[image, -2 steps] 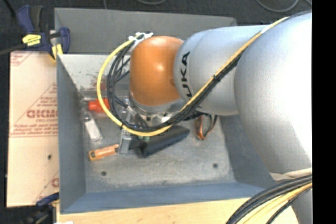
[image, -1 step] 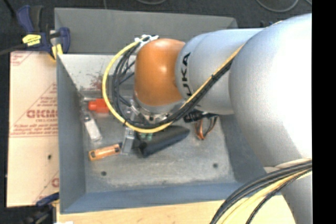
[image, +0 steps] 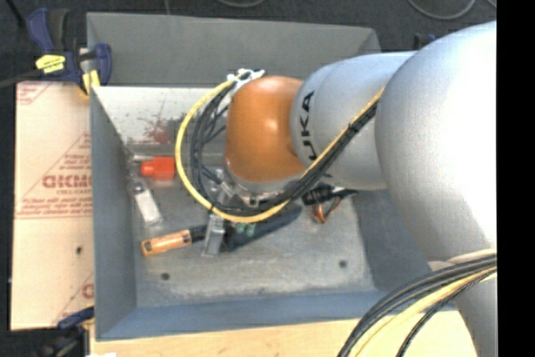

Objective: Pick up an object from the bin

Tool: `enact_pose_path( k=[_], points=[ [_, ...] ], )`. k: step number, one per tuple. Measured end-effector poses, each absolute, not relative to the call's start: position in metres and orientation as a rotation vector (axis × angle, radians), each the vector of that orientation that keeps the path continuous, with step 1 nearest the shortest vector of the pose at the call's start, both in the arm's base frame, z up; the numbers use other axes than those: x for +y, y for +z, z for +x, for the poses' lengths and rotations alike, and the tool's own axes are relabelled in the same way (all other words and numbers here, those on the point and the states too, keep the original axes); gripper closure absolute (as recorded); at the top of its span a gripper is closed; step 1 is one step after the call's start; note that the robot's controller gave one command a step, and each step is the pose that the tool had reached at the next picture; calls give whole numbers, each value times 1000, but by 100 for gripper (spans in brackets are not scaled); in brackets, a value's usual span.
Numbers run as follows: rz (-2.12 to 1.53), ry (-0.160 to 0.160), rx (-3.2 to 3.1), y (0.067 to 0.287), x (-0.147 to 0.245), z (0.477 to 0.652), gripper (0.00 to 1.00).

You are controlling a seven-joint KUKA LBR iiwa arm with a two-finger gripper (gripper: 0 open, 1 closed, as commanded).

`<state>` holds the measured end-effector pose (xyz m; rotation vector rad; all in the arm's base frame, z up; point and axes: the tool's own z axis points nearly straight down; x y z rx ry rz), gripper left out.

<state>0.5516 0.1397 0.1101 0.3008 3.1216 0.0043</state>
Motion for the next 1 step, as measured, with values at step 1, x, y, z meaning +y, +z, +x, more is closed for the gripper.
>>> enact_pose_path(
  k=[1],
  points=[
    [513, 5, 3098, 109, 133, 546, 0]
  ],
)
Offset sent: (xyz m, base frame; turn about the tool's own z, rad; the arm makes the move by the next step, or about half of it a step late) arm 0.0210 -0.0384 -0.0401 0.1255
